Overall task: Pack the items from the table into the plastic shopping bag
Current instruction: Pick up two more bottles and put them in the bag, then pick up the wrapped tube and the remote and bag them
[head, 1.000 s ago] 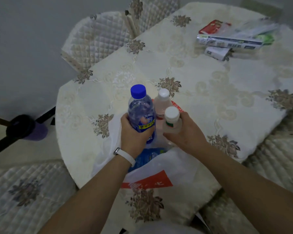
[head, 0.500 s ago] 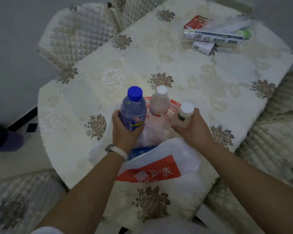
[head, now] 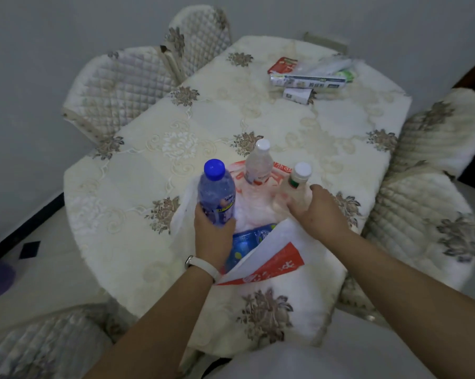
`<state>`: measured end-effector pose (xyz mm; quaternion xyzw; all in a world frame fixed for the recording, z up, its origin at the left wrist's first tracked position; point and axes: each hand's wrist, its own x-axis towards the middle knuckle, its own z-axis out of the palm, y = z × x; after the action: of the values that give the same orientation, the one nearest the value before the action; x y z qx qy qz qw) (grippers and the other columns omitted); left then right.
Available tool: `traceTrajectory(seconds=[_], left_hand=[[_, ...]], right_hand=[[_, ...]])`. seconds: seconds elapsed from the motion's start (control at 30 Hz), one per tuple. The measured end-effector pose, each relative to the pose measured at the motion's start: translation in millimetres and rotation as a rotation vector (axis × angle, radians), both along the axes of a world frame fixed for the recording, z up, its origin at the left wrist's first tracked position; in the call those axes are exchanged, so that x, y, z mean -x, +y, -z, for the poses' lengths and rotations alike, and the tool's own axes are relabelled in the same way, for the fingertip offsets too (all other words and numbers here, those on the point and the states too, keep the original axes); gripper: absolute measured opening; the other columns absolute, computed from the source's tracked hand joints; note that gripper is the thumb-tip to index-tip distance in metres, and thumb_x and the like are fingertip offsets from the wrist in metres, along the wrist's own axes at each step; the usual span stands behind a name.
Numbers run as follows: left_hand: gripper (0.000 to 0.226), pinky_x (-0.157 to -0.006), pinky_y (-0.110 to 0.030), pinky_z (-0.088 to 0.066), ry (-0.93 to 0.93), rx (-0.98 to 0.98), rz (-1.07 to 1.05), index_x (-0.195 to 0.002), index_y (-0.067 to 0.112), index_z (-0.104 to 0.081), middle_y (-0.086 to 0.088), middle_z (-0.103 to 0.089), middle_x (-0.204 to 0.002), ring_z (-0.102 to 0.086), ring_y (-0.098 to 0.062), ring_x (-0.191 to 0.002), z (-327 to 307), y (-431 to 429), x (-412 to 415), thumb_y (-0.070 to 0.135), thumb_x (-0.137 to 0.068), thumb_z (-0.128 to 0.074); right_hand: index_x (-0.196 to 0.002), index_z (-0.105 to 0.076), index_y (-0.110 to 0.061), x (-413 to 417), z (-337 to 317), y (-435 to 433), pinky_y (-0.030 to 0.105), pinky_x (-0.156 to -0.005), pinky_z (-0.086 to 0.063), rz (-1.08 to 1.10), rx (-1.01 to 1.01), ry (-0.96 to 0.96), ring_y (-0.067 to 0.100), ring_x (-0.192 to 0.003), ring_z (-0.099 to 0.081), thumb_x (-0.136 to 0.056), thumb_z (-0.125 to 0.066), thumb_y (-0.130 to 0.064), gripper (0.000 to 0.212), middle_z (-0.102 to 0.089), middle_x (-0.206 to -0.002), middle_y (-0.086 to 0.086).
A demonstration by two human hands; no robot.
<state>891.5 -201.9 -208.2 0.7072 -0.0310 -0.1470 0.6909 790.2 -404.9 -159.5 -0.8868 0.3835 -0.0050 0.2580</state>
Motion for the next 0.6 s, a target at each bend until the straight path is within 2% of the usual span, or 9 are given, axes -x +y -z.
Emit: traceTrajectory(seconds=[0.07,0.17,0.27,0.37,0.47,0.6], left_hand=[[0.062,-0.095,-0.030,-0.052,0.009,0.020,0.045,-0.132,0.014,-0.048,-0.003,-0.061,-0.127,-0.062,-0.014,-0.112,-5.8,4.4,6.9,-0.008,-0.078,-0.070],[0.059,-0.096,-0.038,-0.051,0.013,-0.003,0.156,-0.131,0.008,-0.048,-0.013,-0.060,-0.125,-0.061,-0.024,-0.113,-15.6,11.5,17.3,-0.002,-0.077,-0.070],[0.066,-0.100,-0.032,-0.046,-0.035,-0.166,0.277,-0.138,0.016,-0.045,0.000,-0.052,-0.135,-0.053,-0.017,-0.121,-24.5,14.4,34.3,0.023,-0.078,-0.071],[0.053,-0.097,-0.031,-0.046,-0.060,-0.287,0.376,-0.134,0.019,-0.047,0.002,-0.047,-0.132,-0.052,-0.016,-0.117,-34.3,13.2,50.8,0.022,-0.085,-0.068],[0.041,-0.097,-0.022,-0.041,-0.286,-0.416,0.487,-0.126,0.017,-0.056,0.005,-0.051,-0.119,-0.051,-0.009,-0.109,-43.7,14.5,67.2,0.021,-0.087,-0.067],[0.043,-0.106,-0.025,-0.032,-0.572,-0.555,0.565,-0.128,0.013,-0.057,-0.003,-0.053,-0.135,-0.047,-0.016,-0.126,-57.8,5.8,93.2,0.025,-0.088,-0.065]], right_hand=[[-0.132,-0.048,-0.010,13.8,-5.9,10.5,0.042,-0.084,-0.046,-0.006,0.060,0.052,0.032,-0.112,-0.054,-0.087,-0.060,-0.053,0.063,-0.054,-0.126,0.014],[-0.136,-0.048,-0.011,36.1,-11.5,25.1,0.039,-0.092,-0.042,-0.076,0.119,0.061,0.030,-0.120,-0.049,-0.091,-0.059,-0.046,0.059,-0.052,-0.132,0.012],[-0.137,-0.048,-0.011,58.9,-16.9,35.8,0.038,-0.097,-0.040,-0.114,0.160,0.044,0.028,-0.124,-0.046,-0.091,-0.058,-0.046,0.058,-0.051,-0.136,0.009],[-0.136,-0.050,-0.011,75.0,-22.5,41.8,0.038,-0.097,-0.041,-0.161,0.207,0.034,0.027,-0.122,-0.048,-0.092,-0.058,-0.046,0.057,-0.052,-0.134,0.008],[-0.136,-0.051,-0.011,87.3,-29.7,41.5,0.038,-0.097,-0.041,-0.199,0.248,0.004,0.027,-0.121,-0.049,-0.093,-0.057,-0.045,0.055,-0.053,-0.135,0.007],[-0.128,-0.058,-0.012,109.7,-34.0,28.4,0.040,-0.089,-0.046,-0.264,0.354,-0.048,0.030,-0.112,-0.055,-0.089,-0.058,-0.048,0.053,-0.059,-0.126,0.007]])
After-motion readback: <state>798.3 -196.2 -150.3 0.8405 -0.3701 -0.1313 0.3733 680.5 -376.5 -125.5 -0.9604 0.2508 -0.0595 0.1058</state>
